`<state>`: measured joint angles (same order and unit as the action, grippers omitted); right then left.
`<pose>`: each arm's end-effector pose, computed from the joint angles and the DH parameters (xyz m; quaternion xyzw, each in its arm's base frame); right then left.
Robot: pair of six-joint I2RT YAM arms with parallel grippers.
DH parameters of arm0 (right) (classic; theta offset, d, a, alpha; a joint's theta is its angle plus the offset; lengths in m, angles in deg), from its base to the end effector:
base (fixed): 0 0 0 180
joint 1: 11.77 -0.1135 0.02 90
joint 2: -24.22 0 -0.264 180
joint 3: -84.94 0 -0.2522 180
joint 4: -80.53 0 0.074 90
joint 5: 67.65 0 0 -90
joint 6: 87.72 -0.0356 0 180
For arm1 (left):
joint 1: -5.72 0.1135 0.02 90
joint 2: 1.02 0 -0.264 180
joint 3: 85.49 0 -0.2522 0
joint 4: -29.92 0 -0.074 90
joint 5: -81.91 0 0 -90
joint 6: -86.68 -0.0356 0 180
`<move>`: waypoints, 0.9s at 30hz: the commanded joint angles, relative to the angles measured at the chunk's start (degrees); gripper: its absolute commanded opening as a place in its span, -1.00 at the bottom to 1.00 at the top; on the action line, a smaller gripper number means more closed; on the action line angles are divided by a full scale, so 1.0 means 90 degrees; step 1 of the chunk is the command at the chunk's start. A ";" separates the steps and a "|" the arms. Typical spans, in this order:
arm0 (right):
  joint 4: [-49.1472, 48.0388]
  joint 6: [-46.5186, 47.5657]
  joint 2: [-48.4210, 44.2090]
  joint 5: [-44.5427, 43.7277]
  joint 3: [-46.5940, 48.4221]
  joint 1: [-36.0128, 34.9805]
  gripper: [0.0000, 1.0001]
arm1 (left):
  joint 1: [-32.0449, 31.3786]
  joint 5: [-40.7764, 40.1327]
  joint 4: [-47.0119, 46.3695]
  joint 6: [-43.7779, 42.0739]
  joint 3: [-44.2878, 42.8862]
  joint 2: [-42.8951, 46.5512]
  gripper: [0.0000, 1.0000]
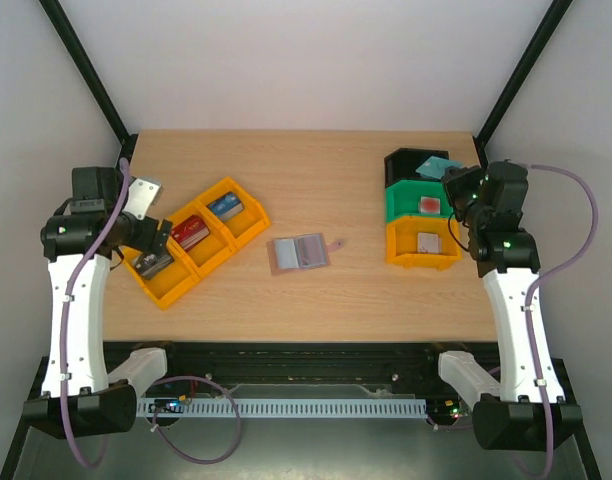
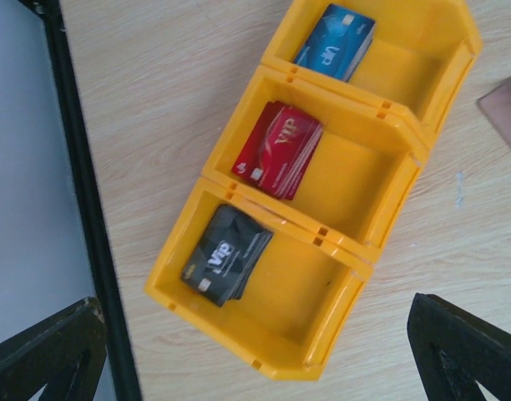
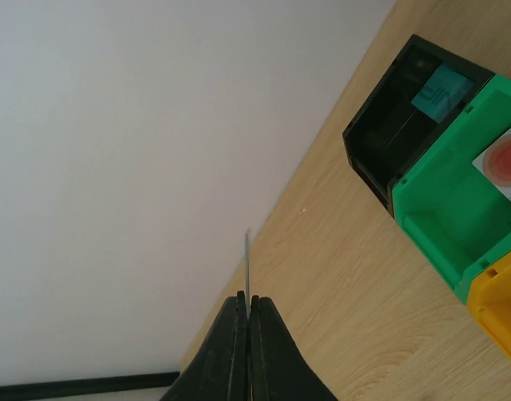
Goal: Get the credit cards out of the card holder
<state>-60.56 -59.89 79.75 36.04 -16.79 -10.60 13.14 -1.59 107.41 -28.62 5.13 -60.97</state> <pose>0.2076 0.0042 0.3984 0.3559 0.7132 0.3848 0.4655 0.1796 0.0193 0.3846 0.1649 0.9178 0.0498 0.3577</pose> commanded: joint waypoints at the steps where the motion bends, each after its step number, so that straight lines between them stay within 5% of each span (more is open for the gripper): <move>1: 0.0357 0.0220 0.0061 0.0394 0.0180 0.0017 -0.97 | 0.0039 -0.0883 0.0686 -0.0289 -0.0650 -0.0087 0.98; 9: 0.0052 -0.0298 0.0026 0.0632 -0.0234 0.0017 -0.97 | 0.0035 -0.1644 0.1123 -0.0271 -0.0988 -0.0376 0.98; 27: 0.0365 -0.0046 0.0680 -0.0566 0.0834 0.0026 -0.97 | 0.0038 -0.1034 0.0220 -0.0080 -0.0176 -0.0722 0.98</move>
<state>-57.78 -59.60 86.37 37.38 -11.54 -10.60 13.14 -13.64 112.59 -30.23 2.57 -67.00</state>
